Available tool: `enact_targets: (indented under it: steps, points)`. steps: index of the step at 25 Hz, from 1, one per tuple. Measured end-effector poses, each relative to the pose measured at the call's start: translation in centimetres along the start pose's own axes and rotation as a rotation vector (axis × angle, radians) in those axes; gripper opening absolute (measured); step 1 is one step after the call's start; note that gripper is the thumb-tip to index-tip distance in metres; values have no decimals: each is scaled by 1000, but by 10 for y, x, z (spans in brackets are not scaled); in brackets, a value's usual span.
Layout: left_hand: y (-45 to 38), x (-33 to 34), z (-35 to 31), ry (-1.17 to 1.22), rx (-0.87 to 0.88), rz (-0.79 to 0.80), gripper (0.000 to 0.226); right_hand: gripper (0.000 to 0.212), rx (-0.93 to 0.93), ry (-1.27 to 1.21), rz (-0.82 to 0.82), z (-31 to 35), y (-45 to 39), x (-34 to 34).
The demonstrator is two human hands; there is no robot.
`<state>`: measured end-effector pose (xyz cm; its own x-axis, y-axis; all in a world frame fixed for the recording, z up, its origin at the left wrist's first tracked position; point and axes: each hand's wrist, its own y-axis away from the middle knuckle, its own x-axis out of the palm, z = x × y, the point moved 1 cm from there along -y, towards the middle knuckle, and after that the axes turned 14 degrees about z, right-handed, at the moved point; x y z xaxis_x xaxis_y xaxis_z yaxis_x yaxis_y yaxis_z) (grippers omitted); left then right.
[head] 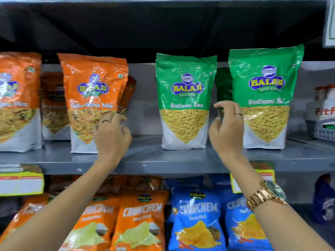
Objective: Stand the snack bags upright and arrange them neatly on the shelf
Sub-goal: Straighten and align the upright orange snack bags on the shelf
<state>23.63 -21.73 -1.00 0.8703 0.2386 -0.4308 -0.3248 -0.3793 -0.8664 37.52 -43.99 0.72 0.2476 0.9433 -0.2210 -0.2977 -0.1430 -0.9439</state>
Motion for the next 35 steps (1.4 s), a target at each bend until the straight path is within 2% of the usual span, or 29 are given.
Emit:
enact_targets:
  steps: [4, 8, 10, 13, 15, 18, 24, 27, 28, 29, 32, 33, 35]
  points:
    - [-12, -24, 71, 24, -119, 61, 30, 29, 9, -112, 154, 57, 7, 52]
    - [-20, -33, 118, 253, -135, 223, 64, 25, 118, -189, 375, 95, 11, 104]
    - [-26, -35, 135, 427, -164, 302, 85, 30, 222, -235, 537, 111, 13, 129]
    - [-35, -31, 157, 681, -275, 491, 110, 46, 439, -406, 892, 133, 15, 164]
    - [-39, -25, 169, 718, -338, 585, 115, 36, 484, -459, 1042, 144, 16, 185]
    - [-45, -23, 181, 730, -349, 601, 114, 27, 510, -418, 975, 152, 14, 205]
    - [-49, -23, 194, 674, -370, 691, 110, 36, 479, -384, 896, 158, 16, 210]
    - [-51, -20, 198, 703, -389, 721, 98, 30, 523, -405, 944, 156, 5, 203]
    - [-52, -19, 197, 750, -392, 721, 89, 22, 520, -372, 899, 157, -4, 199]
    - [-54, -18, 197, 817, -394, 728, 77, 16, 489, -305, 768, 160, -17, 194]
    - [-55, -17, 188, 987, -318, 779, 38, 30, 279, -168, 200, 183, -67, 177]
    - [-55, -16, 187, 997, -298, 783, 36, 31, 198, -142, 103, 192, -85, 174]
    - [-54, -14, 189, 973, -284, 762, 45, 37, 82, -41, 45, 203, -120, 176]
